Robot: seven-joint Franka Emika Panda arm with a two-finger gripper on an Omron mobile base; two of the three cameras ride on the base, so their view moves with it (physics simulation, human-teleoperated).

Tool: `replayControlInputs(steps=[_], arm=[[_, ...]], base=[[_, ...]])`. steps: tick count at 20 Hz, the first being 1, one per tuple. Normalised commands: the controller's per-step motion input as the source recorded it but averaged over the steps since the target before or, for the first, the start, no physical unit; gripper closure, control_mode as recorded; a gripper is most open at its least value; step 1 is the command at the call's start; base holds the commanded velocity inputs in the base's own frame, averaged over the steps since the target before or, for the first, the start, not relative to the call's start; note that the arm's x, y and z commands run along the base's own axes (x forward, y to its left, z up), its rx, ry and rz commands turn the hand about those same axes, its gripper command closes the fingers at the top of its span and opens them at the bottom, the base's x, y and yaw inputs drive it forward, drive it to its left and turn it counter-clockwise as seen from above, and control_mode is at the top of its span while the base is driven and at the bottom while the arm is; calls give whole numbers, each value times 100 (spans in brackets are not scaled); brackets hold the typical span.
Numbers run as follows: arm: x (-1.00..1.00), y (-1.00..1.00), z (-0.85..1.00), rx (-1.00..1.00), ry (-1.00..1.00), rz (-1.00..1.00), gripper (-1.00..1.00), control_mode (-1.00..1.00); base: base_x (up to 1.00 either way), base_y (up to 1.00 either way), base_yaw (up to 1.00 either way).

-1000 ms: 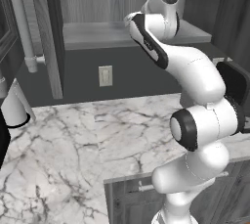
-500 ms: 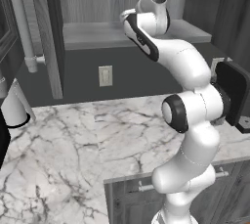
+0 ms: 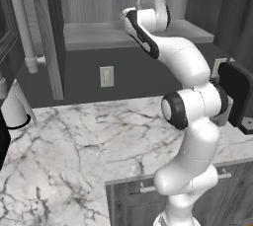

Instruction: Pick the potato from the counter and place it in the cabinet. Then close the cabinet.

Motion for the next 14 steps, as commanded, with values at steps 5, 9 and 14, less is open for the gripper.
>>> replayControlInputs(steps=[5,9,14], arm=[[-22,0,-38,0,9,0,-100,-100],[-81,1,-38,0,0,0,-100,-100],[-100,0,-26,0,0,0,-100,-100]], base=[[0,0,0],[0,0,0],[0,0,0]])
